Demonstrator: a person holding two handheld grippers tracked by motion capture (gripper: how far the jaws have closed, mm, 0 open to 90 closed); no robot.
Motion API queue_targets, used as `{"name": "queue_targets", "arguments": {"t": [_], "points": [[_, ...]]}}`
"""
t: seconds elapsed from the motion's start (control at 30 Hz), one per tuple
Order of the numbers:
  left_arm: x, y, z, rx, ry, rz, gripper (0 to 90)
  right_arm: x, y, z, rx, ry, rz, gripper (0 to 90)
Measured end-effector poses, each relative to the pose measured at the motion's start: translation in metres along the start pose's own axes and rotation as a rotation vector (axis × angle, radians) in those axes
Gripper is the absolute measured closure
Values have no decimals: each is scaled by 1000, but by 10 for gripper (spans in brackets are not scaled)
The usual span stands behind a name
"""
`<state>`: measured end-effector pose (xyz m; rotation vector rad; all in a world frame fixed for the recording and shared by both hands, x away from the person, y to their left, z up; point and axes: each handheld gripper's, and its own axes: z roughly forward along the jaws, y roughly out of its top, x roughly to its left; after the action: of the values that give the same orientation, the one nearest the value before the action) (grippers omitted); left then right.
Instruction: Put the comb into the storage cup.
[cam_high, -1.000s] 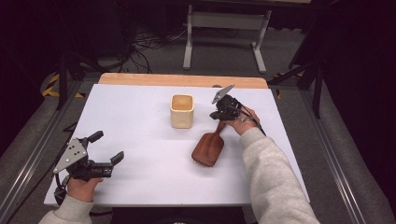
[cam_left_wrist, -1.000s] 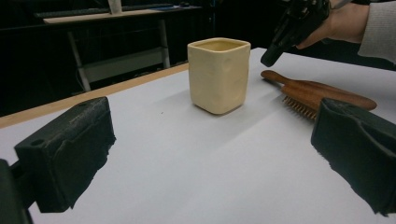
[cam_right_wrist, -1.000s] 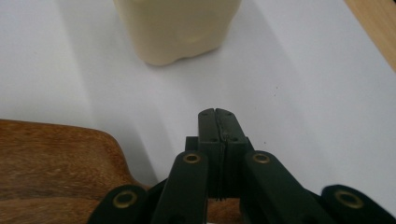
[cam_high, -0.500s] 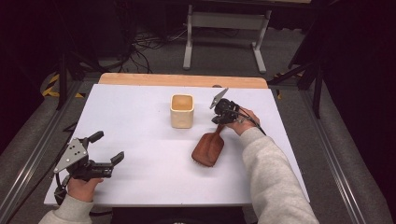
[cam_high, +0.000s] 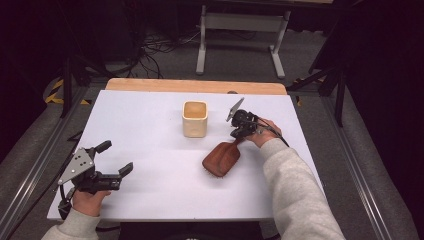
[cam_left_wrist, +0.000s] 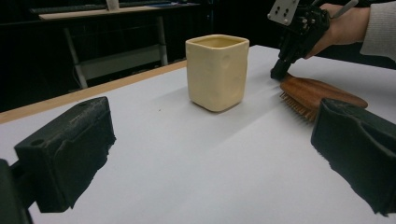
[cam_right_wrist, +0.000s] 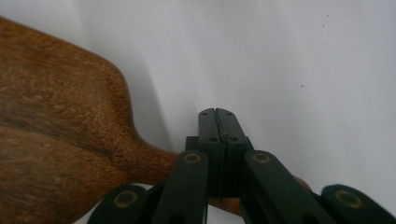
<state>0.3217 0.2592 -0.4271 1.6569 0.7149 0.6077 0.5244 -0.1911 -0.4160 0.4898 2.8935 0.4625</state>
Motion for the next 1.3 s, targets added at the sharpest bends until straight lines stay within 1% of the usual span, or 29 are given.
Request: {"name": "queue_targets", "arguments": {"t": [0.07, 0.1, 0.17, 0.27, 0.33, 0.4, 0.43, 0.53, 0.67, 0.73, 0.77, 0.8, 0.83, 0.87, 0.93, 1.0, 1.1, 1.2, 1.23, 1.27, 1.3], "points": [[-1, 0, 0, -7, 0, 0, 4, 2, -3, -2, 11, 3, -7, 899], [-1, 0, 0, -7, 0, 0, 4, 3, -4, -2, 11, 2, -4, 899], [-1, 0, 1, -1, 0, 5, 4, 4, -6, -4, 18, 5, -17, 899], [-1, 0, 1, 0, 2, 7, 4, 6, -9, -5, 22, 6, -22, 899], [-1, 0, 1, -2, 2, 7, 4, 8, -12, -6, 28, 19, -14, 899], [-2, 0, 1, 0, 2, 8, 4, 10, -14, -6, 31, 22, -17, 899], [-2, 0, 1, -1, 0, 8, 4, 12, -16, -7, 35, 32, -18, 899], [-1, 0, 1, -2, -1, 9, 4, 14, -21, -7, 41, 32, -24, 899], [-2, 0, 1, -6, 2, 10, 4, 18, -24, -9, 43, 47, -14, 899], [-2, 0, 1, -3, -1, 6, 3, 20, -27, -10, 46, 51, -27, 899], [-1, 0, 1, -1, -7, -3, 3, 20, -27, -10, 46, 51, -27, 899], [-1, 0, 2, 6, -15, -20, 2, 22, -28, -11, 47, 53, -24, 899], [0, -1, 2, 19, -21, -31, 2, 24, -29, -11, 48, 61, -25, 899], [1, -1, 3, 20, -27, -41, 2, 25, -30, -11, 49, 58, -34, 899], [1, -2, 4, 23, -43, -54, 2, 26, -32, -12, 46, 61, -29, 899], [0, -3, 5, 26, -43, -50, 2, 28, -34, -14, 41, 67, -26, 899], [-1, -3, 5, 25, -52, -36, 2, 28, -36, -15, 37, 68, -27, 899], [-3, -3, 6, 26, -44, -17, 2, 28, -37, -19, 20, 52, -31, 895], [-3, -3, 6, 28, -46, -14, 2, 28, -37, -21, 9, 55, -27, 886], [-3, -3, 6, 28, -51, -19, 1, 29, -37, -25, -12, 47, -30, 828], [-2, -3, 6, 35, -54, -19, 1, 29, -37, -27, -16, 48, -34, 810]]}}
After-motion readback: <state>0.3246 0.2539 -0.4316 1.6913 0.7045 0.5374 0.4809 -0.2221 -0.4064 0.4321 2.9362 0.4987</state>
